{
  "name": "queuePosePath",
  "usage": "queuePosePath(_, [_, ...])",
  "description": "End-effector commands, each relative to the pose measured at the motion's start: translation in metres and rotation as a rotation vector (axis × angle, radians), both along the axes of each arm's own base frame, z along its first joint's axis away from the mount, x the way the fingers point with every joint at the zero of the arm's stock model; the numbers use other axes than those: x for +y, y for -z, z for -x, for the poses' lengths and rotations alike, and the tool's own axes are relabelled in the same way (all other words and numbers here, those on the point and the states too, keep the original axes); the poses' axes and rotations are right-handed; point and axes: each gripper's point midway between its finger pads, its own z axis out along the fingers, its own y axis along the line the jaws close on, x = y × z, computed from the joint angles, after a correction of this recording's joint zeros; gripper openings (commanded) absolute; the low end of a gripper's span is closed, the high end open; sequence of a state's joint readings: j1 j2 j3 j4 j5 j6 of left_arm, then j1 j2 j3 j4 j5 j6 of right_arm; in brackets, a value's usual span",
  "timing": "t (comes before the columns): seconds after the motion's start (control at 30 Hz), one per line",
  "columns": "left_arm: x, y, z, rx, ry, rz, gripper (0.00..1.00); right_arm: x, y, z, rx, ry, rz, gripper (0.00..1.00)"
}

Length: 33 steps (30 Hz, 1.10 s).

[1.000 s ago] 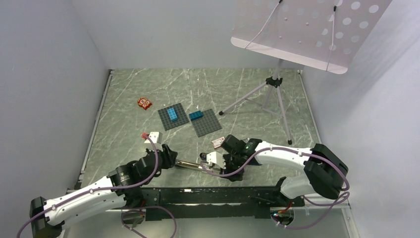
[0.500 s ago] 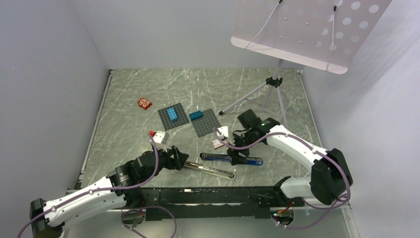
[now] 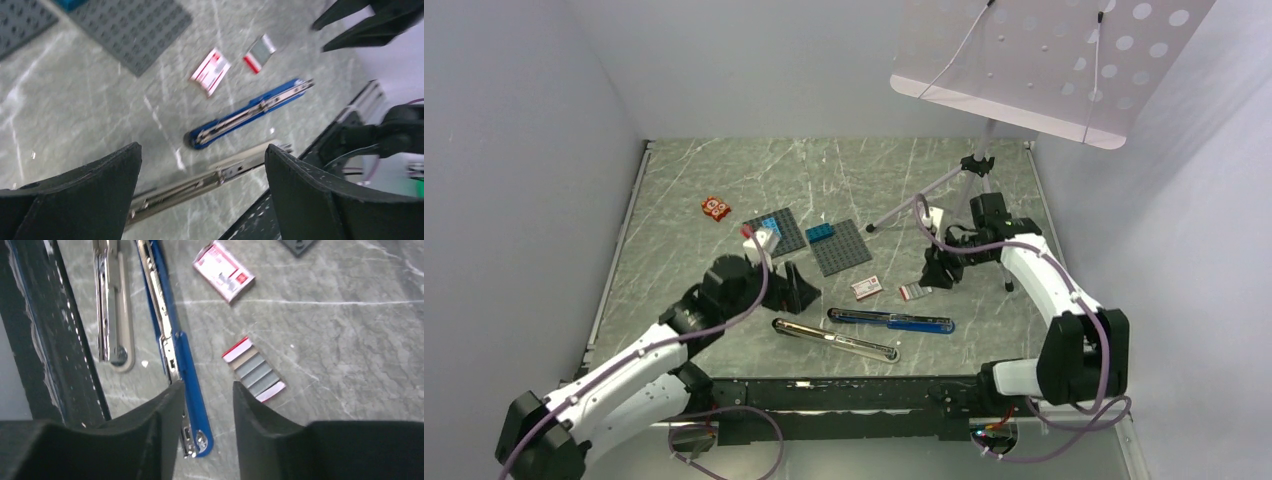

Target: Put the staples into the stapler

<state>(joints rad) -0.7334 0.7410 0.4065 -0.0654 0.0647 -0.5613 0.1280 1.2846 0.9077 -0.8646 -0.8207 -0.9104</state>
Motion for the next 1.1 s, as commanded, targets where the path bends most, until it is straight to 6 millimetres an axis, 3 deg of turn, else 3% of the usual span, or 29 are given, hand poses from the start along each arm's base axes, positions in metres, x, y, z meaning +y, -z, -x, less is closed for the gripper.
queuePosePath(0.0, [-0.031,-0.069,-0.003,-0.023,0.258,0.19,0.96,0.011,-0.018,-0.02,0.111,0.159,-0.076,0.41])
queuePosePath(0.17, [-0.017,-0.067,-0.035,0.011,0.177,0.035,0.96,-0.006,-0.015,-0.038,0.005,0.295,-0.004,0.41])
queuePosePath(0.37, [0.009,-0.099,-0.075,-0.194,0.049,-0.101,0.99,-0.01,0.0,-0.038,0.067,0.294,0.047,0.4])
queuePosePath(0.43, [0.012,-0.097,-0.083,-0.241,0.053,-0.141,0.99,-0.011,0.007,-0.036,0.094,0.261,0.081,0.34])
queuePosePath(0.53, [0.009,-0.079,-0.077,-0.154,0.14,-0.191,0.99,-0.012,0.019,-0.036,0.136,0.243,0.123,0.26])
queuePosePath(0.67, [0.005,-0.066,-0.069,-0.099,0.272,-0.278,0.99,-0.007,0.026,-0.039,0.12,0.251,0.195,0.25])
queuePosePath(0.83, [0.019,-0.053,-0.091,-0.133,0.241,-0.379,0.99,0.011,0.026,-0.044,0.121,0.248,0.199,0.26])
queuePosePath(0.93, [0.034,-0.052,-0.093,-0.104,0.21,-0.438,0.99,0.006,0.036,-0.045,0.132,0.242,0.236,0.27])
queuePosePath(1.07, [0.035,-0.067,-0.089,-0.178,0.195,-0.397,0.99,0.003,0.045,-0.044,0.151,0.242,0.262,0.26])
